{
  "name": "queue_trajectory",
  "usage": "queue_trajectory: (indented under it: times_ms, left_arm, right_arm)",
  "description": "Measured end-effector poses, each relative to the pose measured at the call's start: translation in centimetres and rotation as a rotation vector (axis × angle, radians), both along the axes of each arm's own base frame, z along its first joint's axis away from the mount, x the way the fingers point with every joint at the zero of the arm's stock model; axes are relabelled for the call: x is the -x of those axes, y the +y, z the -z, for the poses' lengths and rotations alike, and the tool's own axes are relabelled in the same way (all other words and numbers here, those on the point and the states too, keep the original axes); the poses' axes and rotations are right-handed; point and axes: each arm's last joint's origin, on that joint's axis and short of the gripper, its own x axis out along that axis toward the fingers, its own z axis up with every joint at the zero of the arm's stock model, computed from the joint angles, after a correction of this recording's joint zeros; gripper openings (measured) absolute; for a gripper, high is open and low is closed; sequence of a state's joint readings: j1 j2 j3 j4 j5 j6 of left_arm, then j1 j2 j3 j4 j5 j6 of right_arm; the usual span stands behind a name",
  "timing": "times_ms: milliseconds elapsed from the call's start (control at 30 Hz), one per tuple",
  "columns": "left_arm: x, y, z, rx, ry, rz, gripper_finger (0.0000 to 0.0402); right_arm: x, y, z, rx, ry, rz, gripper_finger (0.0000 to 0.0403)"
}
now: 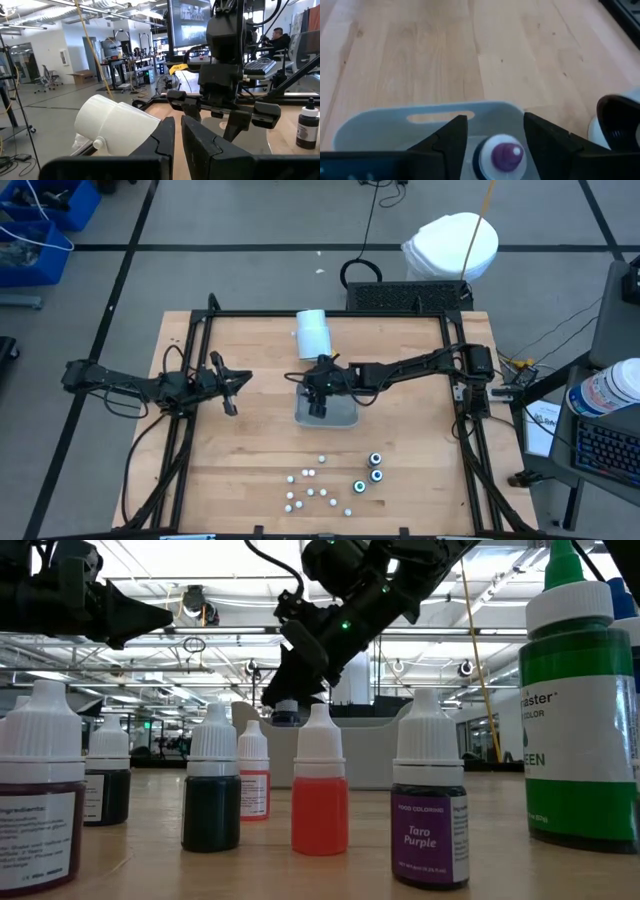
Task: Pick & Place food coloring
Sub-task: Put the purple food coloring bottle into the gray bin, then put the green food coloring bottle into the gray bin
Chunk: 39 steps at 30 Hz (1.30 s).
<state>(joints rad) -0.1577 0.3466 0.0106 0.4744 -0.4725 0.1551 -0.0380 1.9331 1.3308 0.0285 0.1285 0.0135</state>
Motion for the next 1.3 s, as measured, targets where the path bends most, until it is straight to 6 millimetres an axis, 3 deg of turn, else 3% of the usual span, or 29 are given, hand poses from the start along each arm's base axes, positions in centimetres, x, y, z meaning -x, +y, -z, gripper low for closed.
queue_trajectory:
  times_ms: [367, 633, 733, 833, 1000, 1133, 1300]
  left_arm:
    - [0.0, 0.0, 0.0, 0.000, 0.000, 0.001, 0.0042]
    - [0.0, 0.0, 0.0, 0.001, -0.001, 0.001, 0.0042]
    - [0.0, 0.0, 0.0, 0.003, -0.001, 0.001, 0.0042]
    - [0.0, 0.0, 0.0, 0.002, 0.002, 0.001, 0.0042]
    - [0.0, 0.0, 0.1, 0.001, 0.007, 0.002, 0.0042]
    - [0.0, 0.0, 0.1, 0.001, 0.007, 0.001, 0.0042]
    - [0.0, 0.0, 0.1, 0.009, 0.003, 0.003, 0.0042]
  right_arm:
    - [0.1, 0.0, -0.4, 0.001, -0.012, 0.001, 0.0242]
    - [2.0, 1.2, -5.6, 0.011, -0.106, -0.036, 0.0253]
    - [4.5, 2.6, -9.4, 0.006, -0.127, -0.088, 0.0250]
    - [8.3, 4.5, -13.1, -0.009, -0.113, -0.152, 0.0240]
    - [14.6, 7.7, -15.9, -0.091, -0.006, -0.219, 0.0225]
    - [17.4, 10.4, -15.3, -0.130, -0.001, -0.231, 0.0228]
    - [18.4, 13.3, -11.5, -0.126, -0.034, -0.322, 0.0237]
